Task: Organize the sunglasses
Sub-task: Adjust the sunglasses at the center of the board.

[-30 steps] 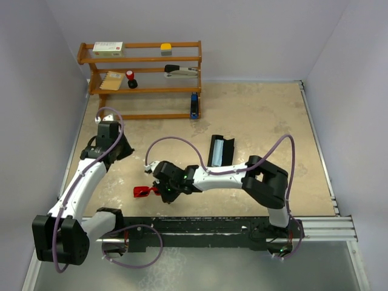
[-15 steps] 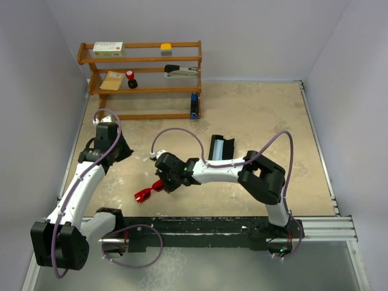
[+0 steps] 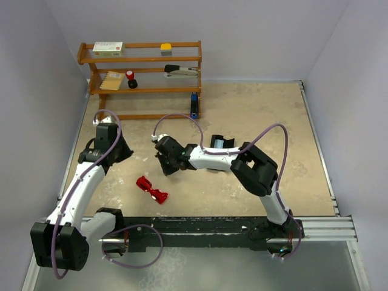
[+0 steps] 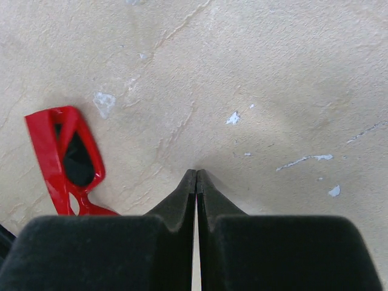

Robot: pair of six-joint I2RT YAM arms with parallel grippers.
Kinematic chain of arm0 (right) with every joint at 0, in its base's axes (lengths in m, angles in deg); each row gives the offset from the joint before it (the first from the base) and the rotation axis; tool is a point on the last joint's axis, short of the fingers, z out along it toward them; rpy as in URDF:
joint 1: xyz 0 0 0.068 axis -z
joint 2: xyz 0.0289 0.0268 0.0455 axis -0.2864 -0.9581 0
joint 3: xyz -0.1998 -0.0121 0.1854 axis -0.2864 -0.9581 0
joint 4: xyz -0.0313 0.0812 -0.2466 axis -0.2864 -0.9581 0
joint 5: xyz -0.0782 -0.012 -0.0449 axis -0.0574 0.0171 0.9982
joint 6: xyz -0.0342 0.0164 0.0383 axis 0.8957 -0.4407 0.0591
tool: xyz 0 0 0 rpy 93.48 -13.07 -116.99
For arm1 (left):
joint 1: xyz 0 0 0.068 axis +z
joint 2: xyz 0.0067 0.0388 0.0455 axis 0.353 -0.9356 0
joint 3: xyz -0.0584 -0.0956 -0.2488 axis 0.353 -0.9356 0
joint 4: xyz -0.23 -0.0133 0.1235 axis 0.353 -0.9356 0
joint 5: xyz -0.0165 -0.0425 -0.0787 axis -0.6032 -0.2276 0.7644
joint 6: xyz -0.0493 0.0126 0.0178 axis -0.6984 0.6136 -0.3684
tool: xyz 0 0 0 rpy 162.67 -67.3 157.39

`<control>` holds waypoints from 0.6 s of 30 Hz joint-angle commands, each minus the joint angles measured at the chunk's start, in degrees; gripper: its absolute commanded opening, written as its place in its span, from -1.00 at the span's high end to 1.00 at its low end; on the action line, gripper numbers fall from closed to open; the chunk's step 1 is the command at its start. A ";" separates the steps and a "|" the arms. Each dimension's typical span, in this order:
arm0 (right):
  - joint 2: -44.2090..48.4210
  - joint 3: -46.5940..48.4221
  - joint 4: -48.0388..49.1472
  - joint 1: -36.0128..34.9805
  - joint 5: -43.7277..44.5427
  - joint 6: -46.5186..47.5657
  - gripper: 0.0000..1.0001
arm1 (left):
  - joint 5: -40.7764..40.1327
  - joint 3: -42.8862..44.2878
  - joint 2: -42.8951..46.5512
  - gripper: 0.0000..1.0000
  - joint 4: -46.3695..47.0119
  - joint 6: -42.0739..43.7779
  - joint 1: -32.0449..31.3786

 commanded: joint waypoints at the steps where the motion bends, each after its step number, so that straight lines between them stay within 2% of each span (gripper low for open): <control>1: 2.02 0.82 -1.24 -0.19 1.13 0.79 0.93 | -0.08 -0.53 1.50 1.00 1.14 -1.05 0.27; 3: 3.34 -0.21 -1.01 -0.24 1.31 0.58 0.90 | -0.18 -0.75 1.50 1.00 1.36 -1.48 0.27; 5: 5.00 -1.46 -0.28 -0.28 0.77 1.62 0.77 | -0.06 -0.86 1.54 1.00 1.71 -1.75 0.26; 10: 8.77 -4.53 1.95 -0.59 -3.60 3.32 0.51 | 0.00 -0.53 1.45 0.68 2.10 -1.75 0.27; 14: 8.95 -3.58 0.43 -1.40 -5.91 5.14 0.52 | -0.90 -0.03 1.87 0.63 1.78 -2.04 0.24; 18: 7.95 -3.14 -0.64 -3.07 -3.87 6.13 0.57 | -1.23 0.31 2.34 0.63 1.60 -2.36 0.27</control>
